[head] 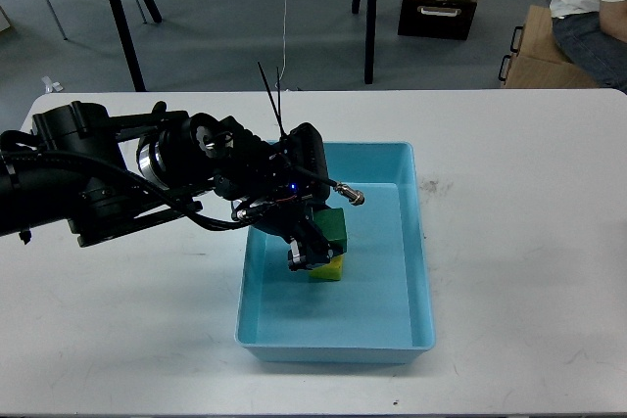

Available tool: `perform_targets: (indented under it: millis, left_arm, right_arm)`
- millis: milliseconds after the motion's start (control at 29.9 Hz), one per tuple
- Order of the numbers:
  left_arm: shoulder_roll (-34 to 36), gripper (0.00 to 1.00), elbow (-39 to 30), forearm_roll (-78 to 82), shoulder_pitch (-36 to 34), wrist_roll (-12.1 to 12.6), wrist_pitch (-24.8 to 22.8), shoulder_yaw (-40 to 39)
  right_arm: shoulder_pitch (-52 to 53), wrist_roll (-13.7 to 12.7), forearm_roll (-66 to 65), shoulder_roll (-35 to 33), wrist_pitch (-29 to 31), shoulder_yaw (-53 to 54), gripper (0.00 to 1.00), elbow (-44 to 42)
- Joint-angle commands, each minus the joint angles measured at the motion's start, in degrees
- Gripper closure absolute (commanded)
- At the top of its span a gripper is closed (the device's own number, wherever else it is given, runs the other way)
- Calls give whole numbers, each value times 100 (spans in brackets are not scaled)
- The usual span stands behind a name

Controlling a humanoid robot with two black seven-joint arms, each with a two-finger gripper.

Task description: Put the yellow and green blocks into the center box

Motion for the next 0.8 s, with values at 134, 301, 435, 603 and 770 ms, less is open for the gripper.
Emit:
perform_targets:
  millis: [134, 301, 435, 603, 770]
  left_arm:
    - [42, 24, -122, 0, 64, 0, 0, -26]
    - [42, 13, -122, -151, 73, 0, 0, -52]
    - [147, 1, -122, -352, 64, 0, 0, -289]
    - [401, 0, -438, -1055, 46, 0, 0, -535]
    - [560, 0, -439, -1750, 151, 0, 0, -1377]
  right_arm:
    - [17, 0, 0, 0, 0, -9, 1, 0]
    - [9, 0, 0, 0, 0, -18, 1, 0]
    - [8, 0, 0, 0, 8, -62, 1, 9]
    - [79, 0, -9, 9, 9, -184, 1, 35]
    - [359, 0, 8, 9, 79, -535, 1, 175]
